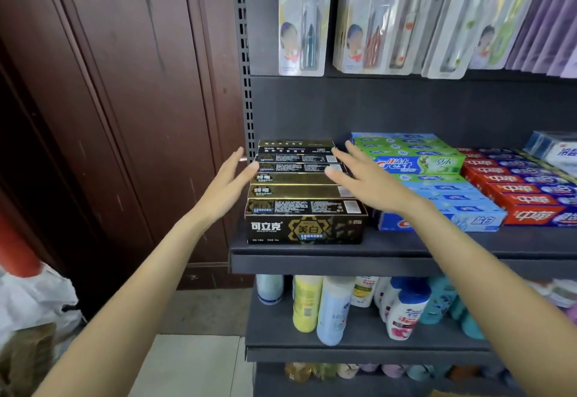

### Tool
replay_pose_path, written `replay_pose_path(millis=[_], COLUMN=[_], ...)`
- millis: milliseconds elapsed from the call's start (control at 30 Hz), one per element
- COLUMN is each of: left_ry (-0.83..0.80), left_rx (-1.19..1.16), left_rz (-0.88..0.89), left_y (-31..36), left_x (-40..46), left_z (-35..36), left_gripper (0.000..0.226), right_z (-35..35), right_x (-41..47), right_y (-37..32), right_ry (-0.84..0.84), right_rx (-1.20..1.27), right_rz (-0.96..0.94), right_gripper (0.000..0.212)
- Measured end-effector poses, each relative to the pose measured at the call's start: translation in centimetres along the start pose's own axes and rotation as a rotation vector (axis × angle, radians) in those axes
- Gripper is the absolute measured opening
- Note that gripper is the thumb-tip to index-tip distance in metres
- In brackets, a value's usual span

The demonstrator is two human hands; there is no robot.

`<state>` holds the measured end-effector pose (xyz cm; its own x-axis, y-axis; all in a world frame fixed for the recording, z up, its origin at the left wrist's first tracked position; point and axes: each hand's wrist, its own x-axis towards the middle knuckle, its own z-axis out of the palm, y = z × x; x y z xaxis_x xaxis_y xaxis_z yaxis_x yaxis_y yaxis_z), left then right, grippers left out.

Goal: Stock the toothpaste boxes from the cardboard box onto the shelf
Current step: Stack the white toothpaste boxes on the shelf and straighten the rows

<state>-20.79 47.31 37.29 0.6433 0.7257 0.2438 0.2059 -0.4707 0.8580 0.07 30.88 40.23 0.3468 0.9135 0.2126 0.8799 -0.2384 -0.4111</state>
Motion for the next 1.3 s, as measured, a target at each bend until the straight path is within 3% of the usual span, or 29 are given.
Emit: replay_pose_path(millis=[100, 267, 367, 467, 867, 1067, 1300], left_ry=[0.006, -0.266, -0.324, -0.338, -0.314, -0.328, -0.328], left_rx=[0.137, 0.282, 0.280, 0.394, 0.404, 0.449, 0.502], left_rz=[0.032, -0.146, -0.145, -0.122, -0.067, -0.050, -0.030], left_y=[-0.8, -1.1, -0.6, -1.0, -2.7, -3.3, -3.0], left_x=[3.5, 8.3, 9.8, 10.6, 11.7, 12.1, 12.1], left_z=[-1.2, 0.4, 1.8, 2.8, 3.1, 3.0, 3.1], left_gripper=[0.065, 0.084, 0.093, 0.098, 0.097, 0.102, 0.099], right_z=[0.0, 1.9, 2.6, 3.4, 3.6, 3.4, 3.7], right_x=[3.6, 8.9, 10.3, 10.7, 11.0, 12.2, 12.8], right_y=[0.6, 1.7, 1.8, 1.8, 2.3, 2.4, 2.2], right_ry=[-0.057, -0.157, -0.197, -0.215, -0.228, -0.220, -0.228], right_rx=[-0.093, -0.149, -0.111, -0.107, -0.107, -0.280, -0.297], right_rz=[-0.008, 0.130, 0.198, 0.222, 0.195, 0.118, 0.101], right_gripper=[0.066, 0.067, 0.068, 0.071, 0.071, 0.069, 0.069])
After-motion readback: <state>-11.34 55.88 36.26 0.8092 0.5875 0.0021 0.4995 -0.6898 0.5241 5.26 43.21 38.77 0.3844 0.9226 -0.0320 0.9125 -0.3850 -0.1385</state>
